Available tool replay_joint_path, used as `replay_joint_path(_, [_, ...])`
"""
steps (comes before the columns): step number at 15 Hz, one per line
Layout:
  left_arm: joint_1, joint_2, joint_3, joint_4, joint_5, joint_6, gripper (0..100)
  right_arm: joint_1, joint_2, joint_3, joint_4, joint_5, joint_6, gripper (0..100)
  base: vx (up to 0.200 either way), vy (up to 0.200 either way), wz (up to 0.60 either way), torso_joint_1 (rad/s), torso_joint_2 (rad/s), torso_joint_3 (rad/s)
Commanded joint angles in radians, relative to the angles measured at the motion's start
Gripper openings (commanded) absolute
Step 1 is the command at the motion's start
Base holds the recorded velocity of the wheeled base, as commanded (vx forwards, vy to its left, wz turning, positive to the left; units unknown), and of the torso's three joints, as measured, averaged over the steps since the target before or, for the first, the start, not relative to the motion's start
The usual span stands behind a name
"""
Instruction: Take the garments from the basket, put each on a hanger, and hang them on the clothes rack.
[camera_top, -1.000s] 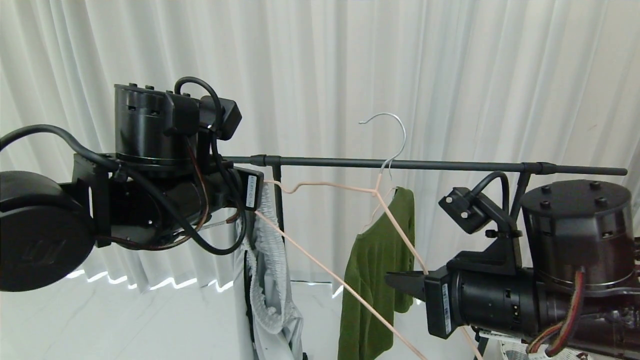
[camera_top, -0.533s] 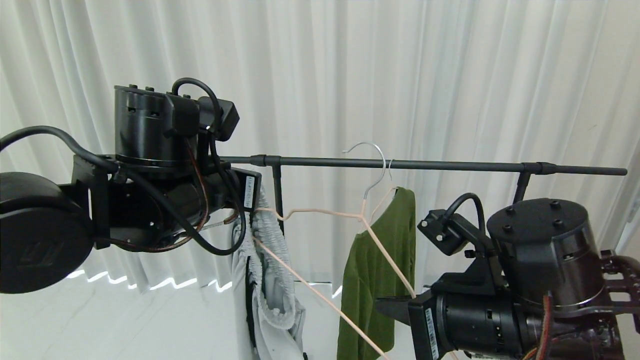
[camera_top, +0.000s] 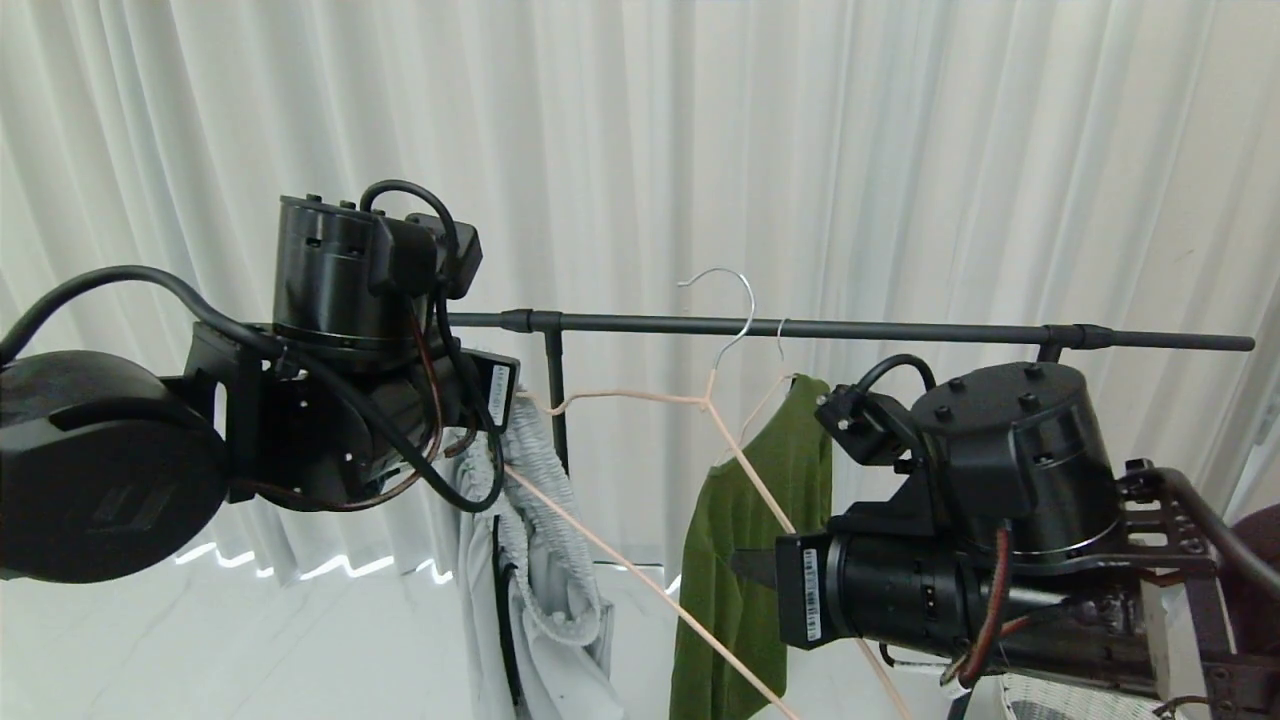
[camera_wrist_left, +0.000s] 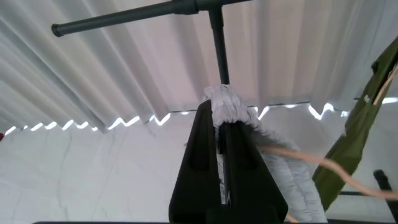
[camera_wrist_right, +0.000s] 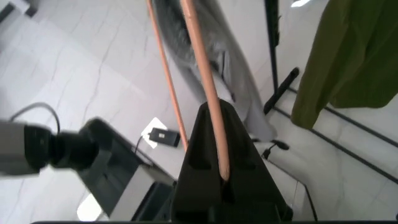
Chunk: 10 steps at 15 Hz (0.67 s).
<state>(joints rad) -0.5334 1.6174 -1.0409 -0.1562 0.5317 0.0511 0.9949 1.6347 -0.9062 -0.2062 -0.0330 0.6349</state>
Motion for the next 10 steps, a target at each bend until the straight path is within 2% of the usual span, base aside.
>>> replay_joint_path(1, [-0.023, -0.001, 0.004, 0.0, 0.001, -0.017, 0, -0.002, 0.045, -0.028, -0.002, -0.001, 0.0, 0, 0.0, 0.0, 0.0, 0.0, 0.0, 0.0])
replay_joint_path(3, [-0.063, 0.001, 0.004, 0.0, 0.001, -0.053, 0, 0.002, 0.07, -0.046, -0.004, -0.001, 0.0, 0, 0.0, 0.0, 0.0, 0.0, 0.0, 0.0])
replay_joint_path(7, [-0.091, 0.002, -0.005, 0.0, 0.001, -0.059, 0, 0.042, 0.088, -0.049, -0.006, -0.001, -0.001, 0, 0.0, 0.0, 0.0, 0.0, 0.0, 0.0])
replay_joint_path(10, [-0.132, 0.001, -0.005, 0.0, 0.001, -0.091, 0, 0.06, 0.108, -0.049, -0.012, -0.005, -0.004, 0, 0.0, 0.0, 0.0, 0.0, 0.0, 0.0])
